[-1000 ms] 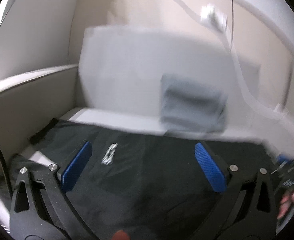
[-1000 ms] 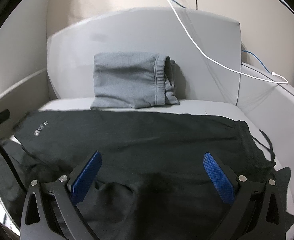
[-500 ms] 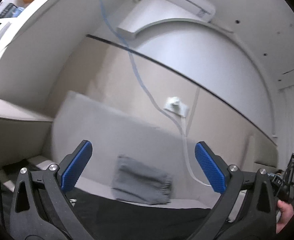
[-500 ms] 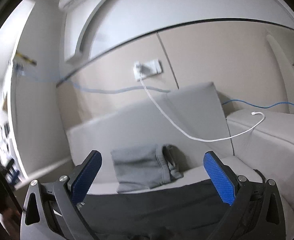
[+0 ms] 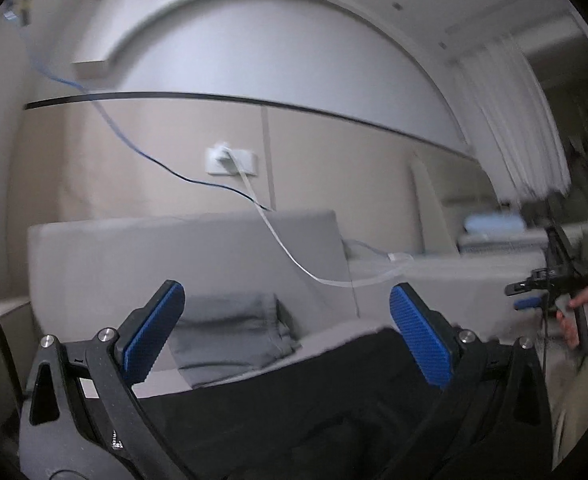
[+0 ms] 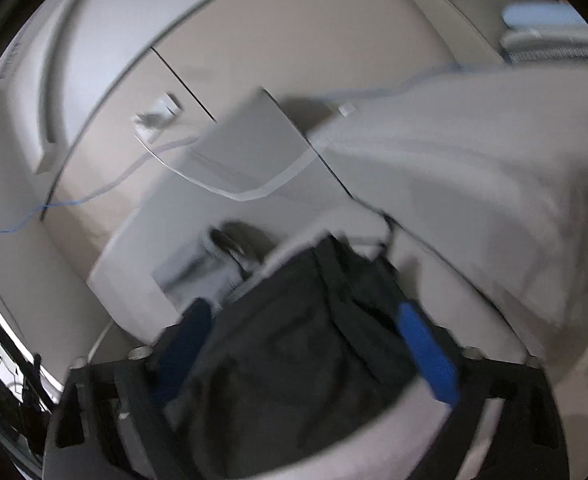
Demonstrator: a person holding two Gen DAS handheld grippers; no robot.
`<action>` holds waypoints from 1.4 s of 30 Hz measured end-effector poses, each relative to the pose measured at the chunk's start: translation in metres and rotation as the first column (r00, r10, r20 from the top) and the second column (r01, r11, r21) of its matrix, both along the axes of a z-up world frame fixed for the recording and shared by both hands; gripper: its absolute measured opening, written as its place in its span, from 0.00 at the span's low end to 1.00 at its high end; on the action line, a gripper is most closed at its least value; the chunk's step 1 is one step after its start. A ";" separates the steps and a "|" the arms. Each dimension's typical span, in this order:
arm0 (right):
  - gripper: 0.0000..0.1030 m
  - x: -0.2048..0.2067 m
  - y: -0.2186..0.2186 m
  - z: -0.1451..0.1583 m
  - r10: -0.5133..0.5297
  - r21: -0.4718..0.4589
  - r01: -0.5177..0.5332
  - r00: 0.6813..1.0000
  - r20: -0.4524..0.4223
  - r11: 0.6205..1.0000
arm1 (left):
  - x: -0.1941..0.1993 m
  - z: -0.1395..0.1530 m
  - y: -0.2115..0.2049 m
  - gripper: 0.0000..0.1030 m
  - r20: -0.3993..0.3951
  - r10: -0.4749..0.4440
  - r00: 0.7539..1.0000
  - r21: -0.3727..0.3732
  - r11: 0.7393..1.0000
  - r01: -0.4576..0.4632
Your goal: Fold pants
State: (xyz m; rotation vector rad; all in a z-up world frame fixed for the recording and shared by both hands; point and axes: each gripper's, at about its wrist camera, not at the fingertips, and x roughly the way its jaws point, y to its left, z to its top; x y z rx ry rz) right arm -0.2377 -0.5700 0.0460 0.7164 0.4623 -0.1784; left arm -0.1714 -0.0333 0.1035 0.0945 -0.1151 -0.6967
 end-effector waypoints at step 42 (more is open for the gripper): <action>0.09 0.026 -0.014 -0.049 -0.038 0.294 -0.014 0.985 0.169 0.956 | -0.095 -0.235 -0.122 0.52 -0.150 -0.258 0.954 0.835 0.483 0.262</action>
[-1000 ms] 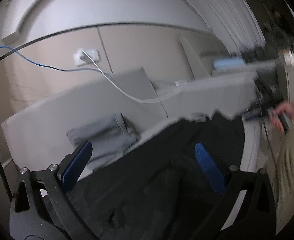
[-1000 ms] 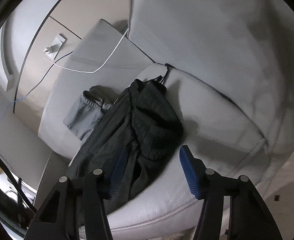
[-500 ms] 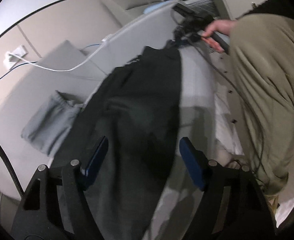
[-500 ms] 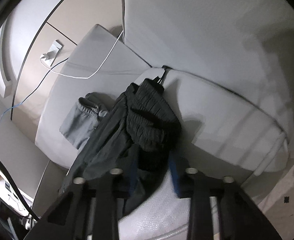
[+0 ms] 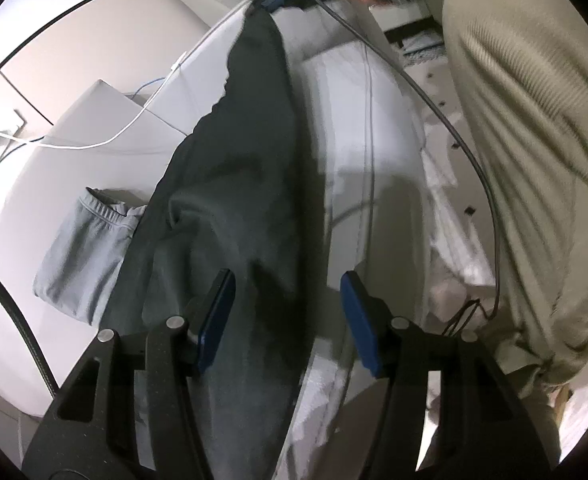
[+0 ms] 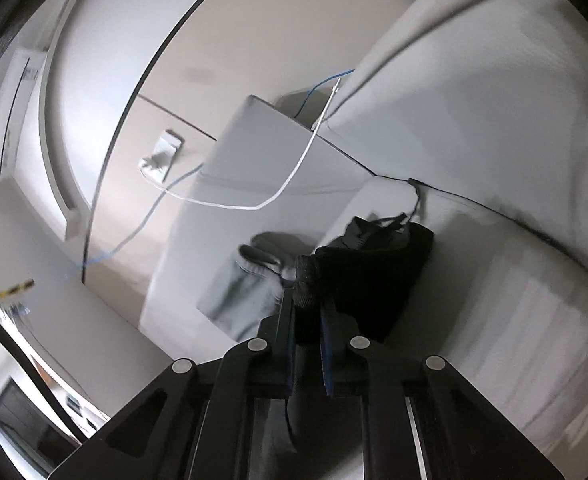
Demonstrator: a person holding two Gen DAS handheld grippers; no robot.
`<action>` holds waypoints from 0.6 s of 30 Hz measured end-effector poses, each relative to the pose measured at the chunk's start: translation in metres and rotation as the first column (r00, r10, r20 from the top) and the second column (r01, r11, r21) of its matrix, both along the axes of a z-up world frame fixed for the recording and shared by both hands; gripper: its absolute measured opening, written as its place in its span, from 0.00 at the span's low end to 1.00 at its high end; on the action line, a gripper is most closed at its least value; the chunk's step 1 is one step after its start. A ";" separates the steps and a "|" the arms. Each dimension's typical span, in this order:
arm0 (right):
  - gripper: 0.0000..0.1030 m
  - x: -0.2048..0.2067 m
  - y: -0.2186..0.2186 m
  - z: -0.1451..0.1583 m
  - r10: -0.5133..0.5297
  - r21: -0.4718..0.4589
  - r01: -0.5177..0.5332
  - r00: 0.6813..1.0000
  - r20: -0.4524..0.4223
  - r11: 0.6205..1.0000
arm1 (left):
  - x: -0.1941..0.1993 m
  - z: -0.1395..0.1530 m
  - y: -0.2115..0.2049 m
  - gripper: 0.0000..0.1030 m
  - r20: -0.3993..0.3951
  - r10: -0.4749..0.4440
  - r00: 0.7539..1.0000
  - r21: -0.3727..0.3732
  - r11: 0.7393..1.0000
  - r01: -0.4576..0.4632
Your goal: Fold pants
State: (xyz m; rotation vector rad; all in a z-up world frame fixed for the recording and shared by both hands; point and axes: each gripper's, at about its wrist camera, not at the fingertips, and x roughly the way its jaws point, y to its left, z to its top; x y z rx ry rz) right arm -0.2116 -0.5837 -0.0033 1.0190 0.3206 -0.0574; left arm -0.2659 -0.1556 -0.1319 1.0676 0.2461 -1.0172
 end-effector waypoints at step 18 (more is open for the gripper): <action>0.09 -0.002 -0.003 0.012 -0.041 -0.074 0.039 0.999 -0.029 0.996 | 0.025 0.025 0.023 0.00 0.017 0.151 0.988 -0.088 0.985 -0.149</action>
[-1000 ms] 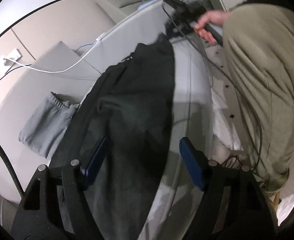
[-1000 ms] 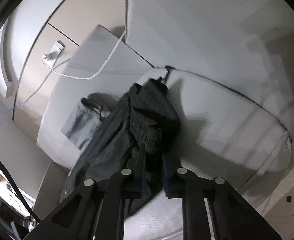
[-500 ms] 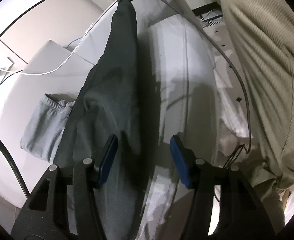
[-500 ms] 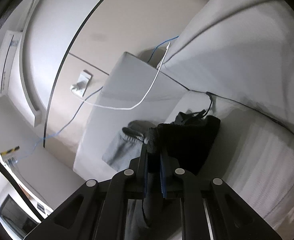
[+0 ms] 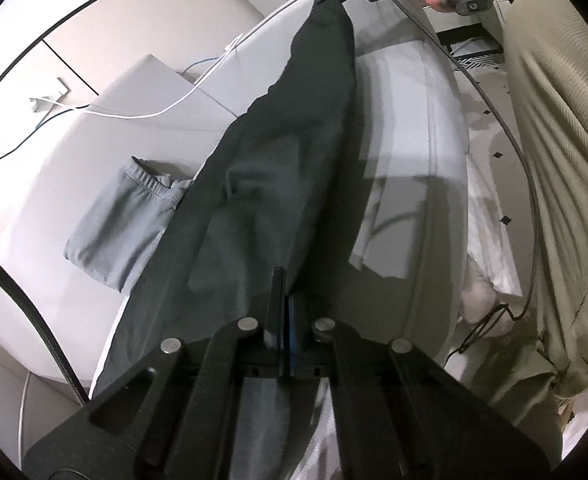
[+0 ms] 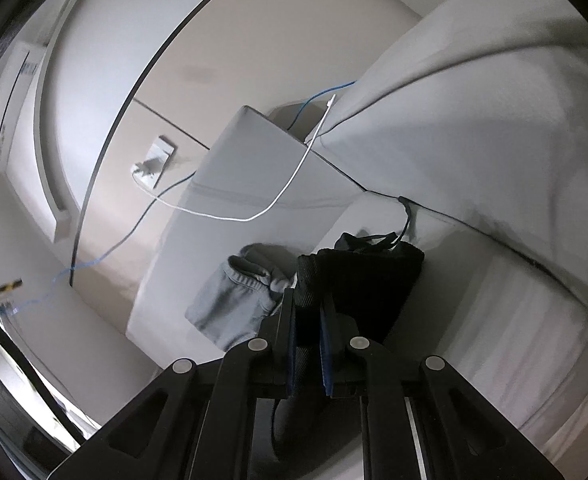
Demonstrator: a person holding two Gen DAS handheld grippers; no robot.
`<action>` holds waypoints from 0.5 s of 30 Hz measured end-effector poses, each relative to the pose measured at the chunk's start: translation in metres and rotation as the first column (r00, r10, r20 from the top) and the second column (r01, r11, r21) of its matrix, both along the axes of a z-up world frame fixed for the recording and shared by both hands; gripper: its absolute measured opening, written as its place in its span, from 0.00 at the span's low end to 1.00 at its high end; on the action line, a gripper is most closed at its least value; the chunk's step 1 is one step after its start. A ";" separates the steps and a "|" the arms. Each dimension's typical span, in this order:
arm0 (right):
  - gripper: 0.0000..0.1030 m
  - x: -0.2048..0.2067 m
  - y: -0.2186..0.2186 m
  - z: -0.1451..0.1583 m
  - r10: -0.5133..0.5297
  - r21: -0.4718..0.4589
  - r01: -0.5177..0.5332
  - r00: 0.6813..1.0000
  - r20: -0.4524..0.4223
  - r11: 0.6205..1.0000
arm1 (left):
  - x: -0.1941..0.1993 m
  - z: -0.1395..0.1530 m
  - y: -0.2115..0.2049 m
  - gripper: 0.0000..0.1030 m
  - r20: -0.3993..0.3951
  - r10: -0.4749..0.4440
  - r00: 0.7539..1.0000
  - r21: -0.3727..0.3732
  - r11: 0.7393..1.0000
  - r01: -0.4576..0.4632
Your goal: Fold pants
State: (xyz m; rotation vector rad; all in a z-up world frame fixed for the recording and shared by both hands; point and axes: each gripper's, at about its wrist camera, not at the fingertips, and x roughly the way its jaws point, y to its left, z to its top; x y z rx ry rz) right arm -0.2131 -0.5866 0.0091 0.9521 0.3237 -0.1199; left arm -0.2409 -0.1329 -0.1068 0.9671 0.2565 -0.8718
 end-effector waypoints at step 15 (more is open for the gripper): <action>0.09 0.039 0.000 0.029 0.010 -0.073 -0.010 1.000 -0.007 0.997 | 0.073 0.120 0.012 0.00 0.140 0.214 0.967 -0.171 0.967 -0.189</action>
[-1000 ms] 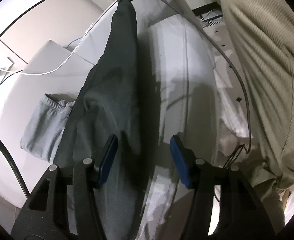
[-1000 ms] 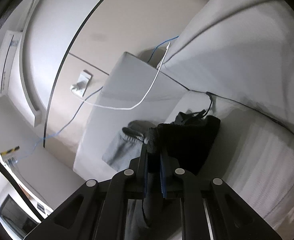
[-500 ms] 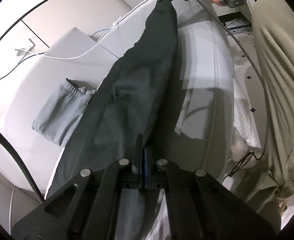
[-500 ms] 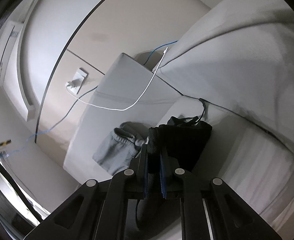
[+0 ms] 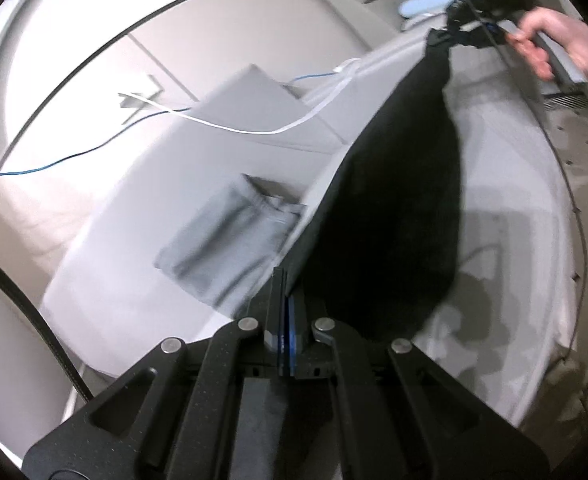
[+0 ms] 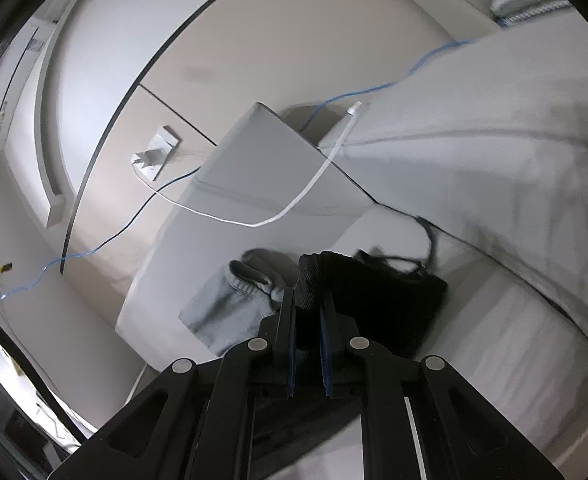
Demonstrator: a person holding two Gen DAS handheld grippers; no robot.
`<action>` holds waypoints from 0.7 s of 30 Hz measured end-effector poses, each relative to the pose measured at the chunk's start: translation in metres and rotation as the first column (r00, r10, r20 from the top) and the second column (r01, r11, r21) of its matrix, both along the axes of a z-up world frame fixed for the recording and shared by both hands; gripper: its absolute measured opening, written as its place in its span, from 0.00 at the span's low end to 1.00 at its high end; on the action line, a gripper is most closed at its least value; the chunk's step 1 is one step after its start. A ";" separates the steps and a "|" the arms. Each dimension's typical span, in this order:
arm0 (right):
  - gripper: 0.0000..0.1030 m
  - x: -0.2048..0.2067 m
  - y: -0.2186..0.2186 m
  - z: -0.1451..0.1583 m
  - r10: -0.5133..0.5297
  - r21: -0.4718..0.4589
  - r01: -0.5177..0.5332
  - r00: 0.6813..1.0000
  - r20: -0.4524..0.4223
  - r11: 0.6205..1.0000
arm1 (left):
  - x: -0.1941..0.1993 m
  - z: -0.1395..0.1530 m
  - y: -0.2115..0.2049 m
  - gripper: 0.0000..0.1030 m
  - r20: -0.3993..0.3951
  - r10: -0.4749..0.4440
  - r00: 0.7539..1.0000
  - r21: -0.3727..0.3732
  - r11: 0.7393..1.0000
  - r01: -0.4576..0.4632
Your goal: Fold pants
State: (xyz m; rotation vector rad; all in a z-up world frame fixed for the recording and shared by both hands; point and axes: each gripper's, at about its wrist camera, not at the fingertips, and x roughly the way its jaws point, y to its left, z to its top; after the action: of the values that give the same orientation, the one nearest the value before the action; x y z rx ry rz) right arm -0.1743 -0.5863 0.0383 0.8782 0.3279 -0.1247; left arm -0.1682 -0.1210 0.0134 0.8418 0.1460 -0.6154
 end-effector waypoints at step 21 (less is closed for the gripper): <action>0.09 0.100 0.004 0.027 -0.022 -0.072 0.021 1.000 -0.016 0.997 | 0.132 0.048 -0.025 0.00 -0.016 0.152 0.988 0.056 0.987 -0.150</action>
State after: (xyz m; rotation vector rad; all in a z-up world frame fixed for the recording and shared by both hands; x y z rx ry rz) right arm -0.0738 -0.5821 0.0654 0.8099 0.3279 -0.1628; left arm -0.0358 -0.1457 0.0617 0.8693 0.2436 -0.4792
